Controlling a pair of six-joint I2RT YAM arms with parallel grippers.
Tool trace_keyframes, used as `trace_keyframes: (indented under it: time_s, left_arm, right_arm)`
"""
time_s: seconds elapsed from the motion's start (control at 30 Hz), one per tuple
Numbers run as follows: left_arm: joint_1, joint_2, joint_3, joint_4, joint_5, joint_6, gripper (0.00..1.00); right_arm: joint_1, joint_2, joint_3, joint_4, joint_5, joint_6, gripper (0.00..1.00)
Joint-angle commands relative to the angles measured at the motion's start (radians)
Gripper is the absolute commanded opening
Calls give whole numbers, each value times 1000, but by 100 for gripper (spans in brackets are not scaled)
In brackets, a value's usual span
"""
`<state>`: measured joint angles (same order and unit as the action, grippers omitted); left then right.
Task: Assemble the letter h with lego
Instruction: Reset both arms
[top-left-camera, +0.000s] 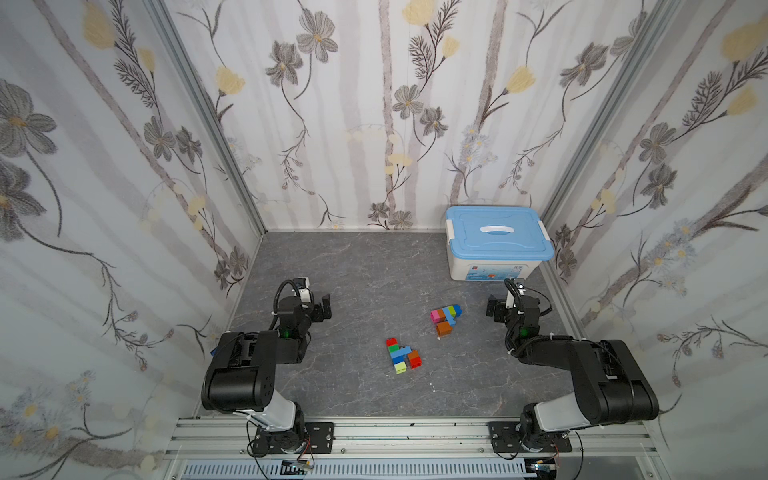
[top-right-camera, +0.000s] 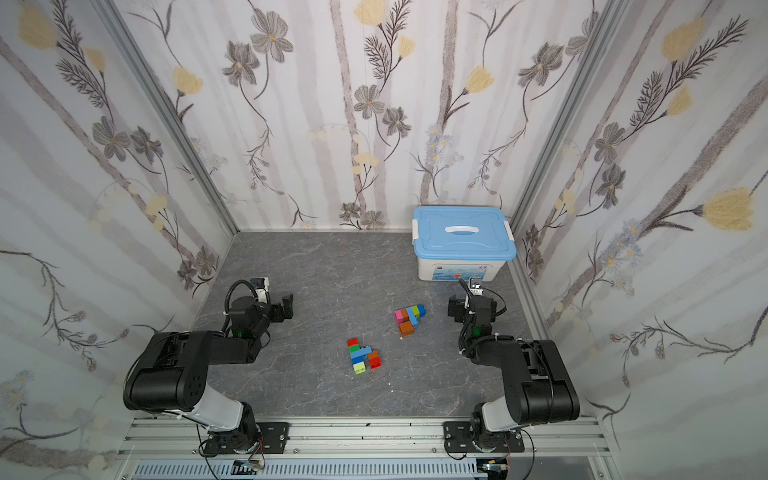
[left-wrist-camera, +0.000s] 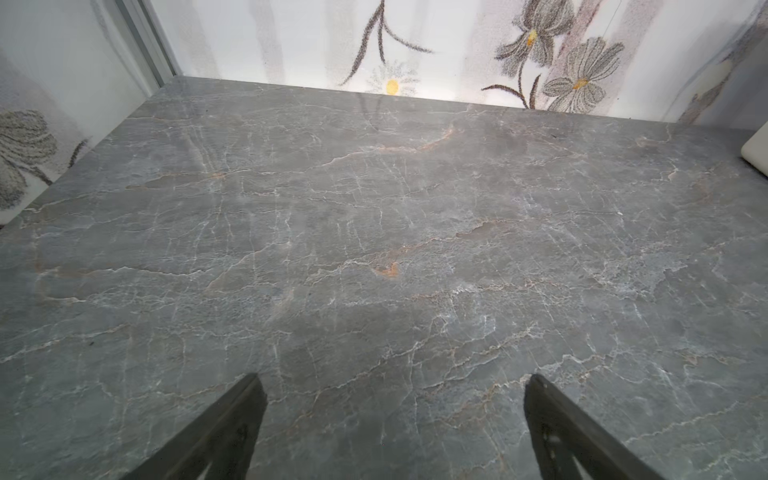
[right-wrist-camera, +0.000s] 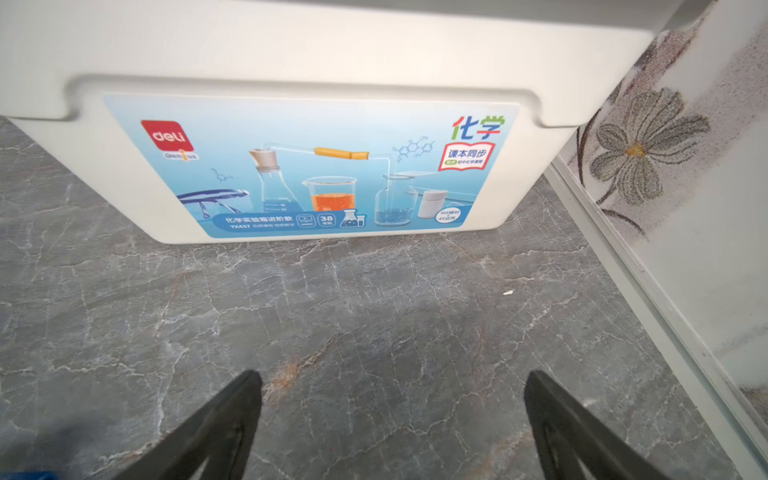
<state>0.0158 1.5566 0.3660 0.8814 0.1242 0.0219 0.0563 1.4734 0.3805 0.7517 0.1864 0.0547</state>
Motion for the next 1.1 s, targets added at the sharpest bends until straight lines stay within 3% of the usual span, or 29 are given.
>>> trace_keyframes:
  time_s: [0.0, 1.07]
  left_arm:
    - [1, 2, 11, 35, 9, 4, 100]
    - [4, 2, 26, 8, 7, -7, 100]
  right_arm:
    - [-3, -1, 10, 27, 6, 7, 99]
    - [7, 2, 37, -17, -41, -25, 99]
